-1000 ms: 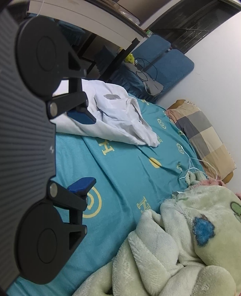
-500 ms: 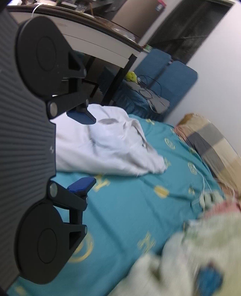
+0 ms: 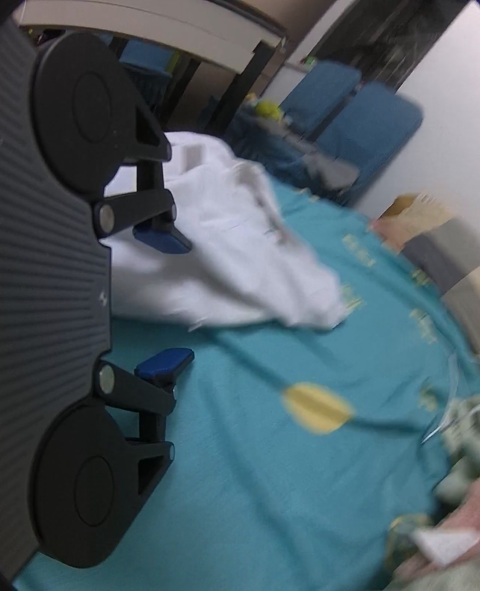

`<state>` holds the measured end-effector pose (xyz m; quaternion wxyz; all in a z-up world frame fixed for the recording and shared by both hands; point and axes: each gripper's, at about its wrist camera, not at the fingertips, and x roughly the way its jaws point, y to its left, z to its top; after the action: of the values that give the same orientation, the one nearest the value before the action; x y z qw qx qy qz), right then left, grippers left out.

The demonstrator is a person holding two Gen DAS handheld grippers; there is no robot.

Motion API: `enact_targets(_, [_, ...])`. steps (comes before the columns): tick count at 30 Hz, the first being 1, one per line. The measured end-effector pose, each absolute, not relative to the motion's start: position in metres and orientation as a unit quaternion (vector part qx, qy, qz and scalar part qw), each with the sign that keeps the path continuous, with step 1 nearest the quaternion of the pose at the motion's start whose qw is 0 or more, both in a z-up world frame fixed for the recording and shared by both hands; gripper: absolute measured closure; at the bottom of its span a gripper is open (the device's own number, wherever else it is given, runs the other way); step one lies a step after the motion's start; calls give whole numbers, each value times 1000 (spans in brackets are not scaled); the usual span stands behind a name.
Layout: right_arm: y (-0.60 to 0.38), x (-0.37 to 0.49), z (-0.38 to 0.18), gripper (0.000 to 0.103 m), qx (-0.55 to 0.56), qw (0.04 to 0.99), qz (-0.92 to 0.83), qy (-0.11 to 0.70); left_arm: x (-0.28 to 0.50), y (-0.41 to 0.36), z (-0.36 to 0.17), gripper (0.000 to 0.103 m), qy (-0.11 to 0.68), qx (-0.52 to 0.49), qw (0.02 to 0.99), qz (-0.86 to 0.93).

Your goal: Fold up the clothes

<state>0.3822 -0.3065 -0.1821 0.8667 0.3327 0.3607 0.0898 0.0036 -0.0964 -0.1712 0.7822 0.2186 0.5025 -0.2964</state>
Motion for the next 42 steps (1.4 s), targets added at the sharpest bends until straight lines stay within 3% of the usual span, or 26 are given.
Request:
enact_targets(1, [-304,387,-183,59,333,867,98,357,1,-98,-172,50,498,228,783,-296])
enact_targets(2, [-301,391,-183,69,327,869,100,359,0,-98,-172,58,494,230,786,-293])
enact_targets(3, [-301,392,-183,84,323,870,97,360,1,-97,-170,73,493,226,790,-287])
enact_targets(5, [-303,393,-183,93,323,872,87,358,3,-93,-168,96,493,216,797,-275])
enact_targets(20, [-347,389,-134,98,338,891,73,295,-7,-126,-96,99,442,110,821,-344])
enact_targets(28, [-400,394,-146,99,338,897,29,285,7,-178,-135,99,478,88,787,-381])
enact_targets(34, [-395,401,-177,98,314,894,12,320,26,-170,-149,92,497,73,776,-380])
enact_targets(38, [-386,385,-163,94,296,896,7,331,22,-163,-129,50,464,68,799,-375])
enact_targets(40, [-380,374,-152,89,283,898,5,335,23,-155,-120,43,452,54,807,-377])
enact_targets(42, [-375,363,-140,59,271,901,3,340,25,-145,-114,42,442,46,813,-377])
